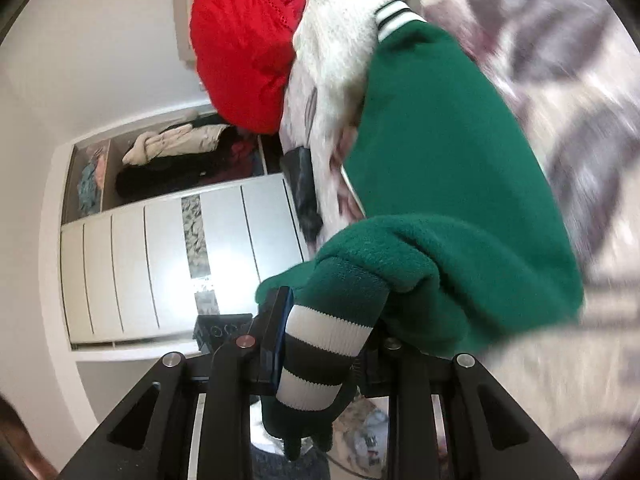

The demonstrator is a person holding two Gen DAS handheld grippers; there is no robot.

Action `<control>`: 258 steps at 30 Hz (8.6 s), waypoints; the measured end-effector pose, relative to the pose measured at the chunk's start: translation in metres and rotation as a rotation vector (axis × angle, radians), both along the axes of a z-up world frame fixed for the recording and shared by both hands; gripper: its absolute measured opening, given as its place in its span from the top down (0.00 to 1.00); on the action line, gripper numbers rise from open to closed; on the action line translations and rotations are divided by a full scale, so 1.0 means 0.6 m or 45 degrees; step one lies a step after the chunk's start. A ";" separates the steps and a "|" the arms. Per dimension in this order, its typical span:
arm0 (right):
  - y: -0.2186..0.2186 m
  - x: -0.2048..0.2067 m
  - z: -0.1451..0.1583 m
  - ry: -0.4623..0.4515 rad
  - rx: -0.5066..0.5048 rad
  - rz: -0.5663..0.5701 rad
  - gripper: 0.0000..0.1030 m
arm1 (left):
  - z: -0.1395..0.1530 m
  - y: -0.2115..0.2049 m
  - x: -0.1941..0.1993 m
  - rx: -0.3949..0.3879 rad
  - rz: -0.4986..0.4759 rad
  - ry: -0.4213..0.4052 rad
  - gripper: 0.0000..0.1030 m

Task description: Fold large clothes

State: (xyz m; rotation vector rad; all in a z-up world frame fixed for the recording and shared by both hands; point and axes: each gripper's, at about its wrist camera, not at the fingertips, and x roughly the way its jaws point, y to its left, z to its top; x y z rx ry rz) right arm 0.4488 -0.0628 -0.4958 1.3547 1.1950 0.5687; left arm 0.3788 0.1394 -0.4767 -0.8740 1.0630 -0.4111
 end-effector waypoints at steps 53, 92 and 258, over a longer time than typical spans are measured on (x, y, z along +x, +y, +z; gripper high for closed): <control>-0.034 0.357 -0.344 -0.116 -0.284 0.427 0.55 | -0.157 0.023 -0.188 -0.214 0.515 -0.030 0.73; 0.140 0.066 -0.163 -0.061 -0.696 0.871 0.97 | -0.195 0.142 -0.477 0.715 0.480 0.612 0.00; 0.472 0.268 -0.223 0.446 -0.729 1.513 0.94 | -0.184 0.228 -0.373 0.547 0.595 0.552 0.00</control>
